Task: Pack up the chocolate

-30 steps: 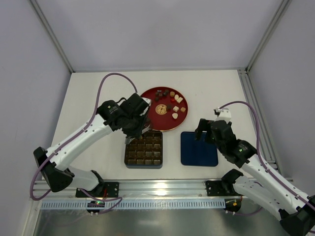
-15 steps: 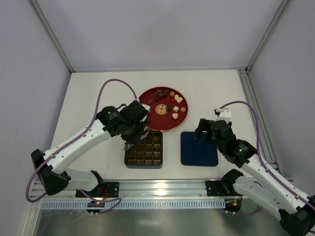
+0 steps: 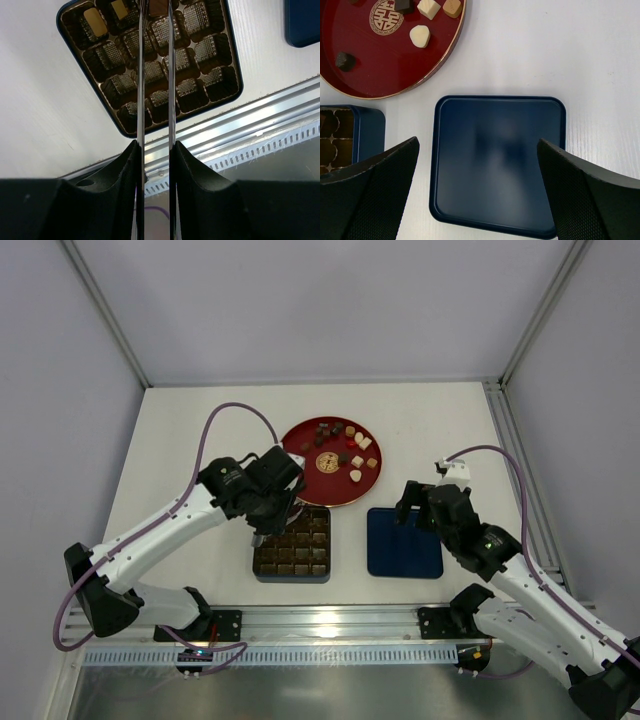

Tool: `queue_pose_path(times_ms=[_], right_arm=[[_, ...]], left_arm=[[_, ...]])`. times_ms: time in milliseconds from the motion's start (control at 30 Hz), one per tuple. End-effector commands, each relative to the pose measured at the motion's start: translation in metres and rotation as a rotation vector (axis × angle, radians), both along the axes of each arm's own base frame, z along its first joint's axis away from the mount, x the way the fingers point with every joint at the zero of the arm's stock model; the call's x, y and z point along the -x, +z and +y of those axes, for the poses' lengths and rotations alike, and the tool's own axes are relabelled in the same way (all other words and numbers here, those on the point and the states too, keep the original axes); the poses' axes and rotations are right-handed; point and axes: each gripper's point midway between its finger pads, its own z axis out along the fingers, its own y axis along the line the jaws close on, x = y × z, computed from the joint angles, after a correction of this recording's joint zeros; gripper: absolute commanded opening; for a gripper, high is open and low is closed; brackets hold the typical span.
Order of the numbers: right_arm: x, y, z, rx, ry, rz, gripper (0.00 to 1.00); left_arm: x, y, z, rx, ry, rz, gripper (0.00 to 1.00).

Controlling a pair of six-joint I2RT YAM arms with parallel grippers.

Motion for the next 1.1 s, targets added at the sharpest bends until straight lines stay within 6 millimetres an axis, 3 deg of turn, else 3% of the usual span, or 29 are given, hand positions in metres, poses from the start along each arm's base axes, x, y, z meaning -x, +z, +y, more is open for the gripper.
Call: queue_pose_path(times_ms=[0, 500, 833, 1067], right_arm=[[-0.006, 0.007, 0.002, -0.016, -0.013, -0.034, 1.0], [-0.007, 0.005, 0.002, -0.015, -0.013, -0.032, 1.0], [-0.007, 0.006, 0.004, -0.017, -0.005, -0.031, 1.0], [-0.007, 0.01, 0.005, -0.016, 0.001, -0.038, 1.0]], left_arm=[[-0.005, 0.004, -0.006, 0.026, 0.008, -0.03, 0.32], [-0.008, 0.004, -0.007, 0.024, 0.011, -0.036, 0.36], [-0.011, 0.027, -0.014, 0.068, -0.001, -0.066, 0.36], [-0.038, 0.043, -0.02, 0.029, 0.025, -0.136, 0.38]])
